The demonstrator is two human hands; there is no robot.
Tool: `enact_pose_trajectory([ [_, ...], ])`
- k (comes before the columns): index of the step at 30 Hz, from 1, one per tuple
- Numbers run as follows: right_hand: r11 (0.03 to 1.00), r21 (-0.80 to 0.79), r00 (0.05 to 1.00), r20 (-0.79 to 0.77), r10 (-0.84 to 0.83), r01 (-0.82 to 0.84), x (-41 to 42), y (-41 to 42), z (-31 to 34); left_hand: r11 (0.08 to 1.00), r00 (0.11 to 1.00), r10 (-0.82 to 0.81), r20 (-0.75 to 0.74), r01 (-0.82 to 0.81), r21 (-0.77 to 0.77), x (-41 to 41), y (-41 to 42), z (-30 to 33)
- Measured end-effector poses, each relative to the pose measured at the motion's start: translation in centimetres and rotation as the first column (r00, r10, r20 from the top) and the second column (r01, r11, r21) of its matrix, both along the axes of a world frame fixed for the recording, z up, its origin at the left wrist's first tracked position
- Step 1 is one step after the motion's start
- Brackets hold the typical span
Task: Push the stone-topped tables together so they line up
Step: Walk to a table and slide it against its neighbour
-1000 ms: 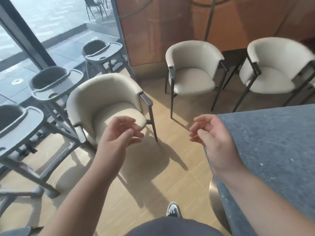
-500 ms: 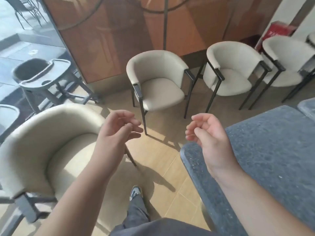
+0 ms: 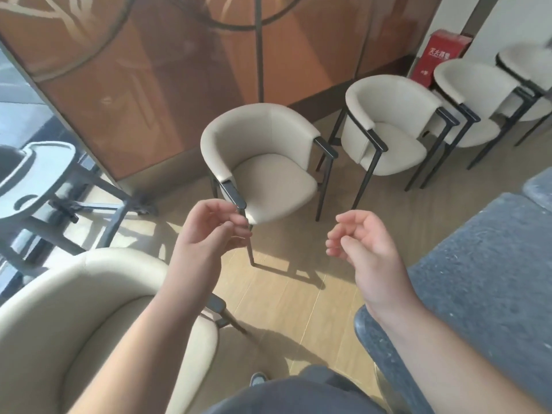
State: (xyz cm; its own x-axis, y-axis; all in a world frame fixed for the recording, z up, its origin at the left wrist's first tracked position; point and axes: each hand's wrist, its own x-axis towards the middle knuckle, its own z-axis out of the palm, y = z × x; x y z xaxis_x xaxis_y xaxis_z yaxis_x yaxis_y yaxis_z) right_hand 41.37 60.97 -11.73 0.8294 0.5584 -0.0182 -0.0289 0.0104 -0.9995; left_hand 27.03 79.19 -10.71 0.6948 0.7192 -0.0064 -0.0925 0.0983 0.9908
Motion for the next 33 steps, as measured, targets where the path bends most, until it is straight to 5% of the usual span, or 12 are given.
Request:
enact_pose_trajectory([
  [11, 0.995, 0.002, 0.993, -0.074, -0.095, 0.095, 11.3, 6.1, -2.9, 0.994, 0.989, -0.103, -0.108, 0.107, 0.031, 11.7, 7.8, -1.6],
  [20, 0.977, 0.119, 0.977, -0.138, -0.160, 0.176, 29.1, 11.9, -3.5, 0.969, 0.959, -0.168, -0.227, 0.203, 0.140, 29.9, 12.9, 0.6],
  [27, 0.946, 0.067, 0.941, -0.139, -0.307, 0.319, 38.1, 9.3, -3.9, 0.932, 0.924, -0.311, -0.224, 0.342, 0.116, 43.9, 11.7, 0.5],
  [33, 0.847, 0.008, 0.842, -0.106, -0.528, 0.532, 43.2, 3.4, -3.5, 0.819, 0.809, -0.551, -0.204, 0.571, 0.053, 54.7, 7.9, -0.9],
])
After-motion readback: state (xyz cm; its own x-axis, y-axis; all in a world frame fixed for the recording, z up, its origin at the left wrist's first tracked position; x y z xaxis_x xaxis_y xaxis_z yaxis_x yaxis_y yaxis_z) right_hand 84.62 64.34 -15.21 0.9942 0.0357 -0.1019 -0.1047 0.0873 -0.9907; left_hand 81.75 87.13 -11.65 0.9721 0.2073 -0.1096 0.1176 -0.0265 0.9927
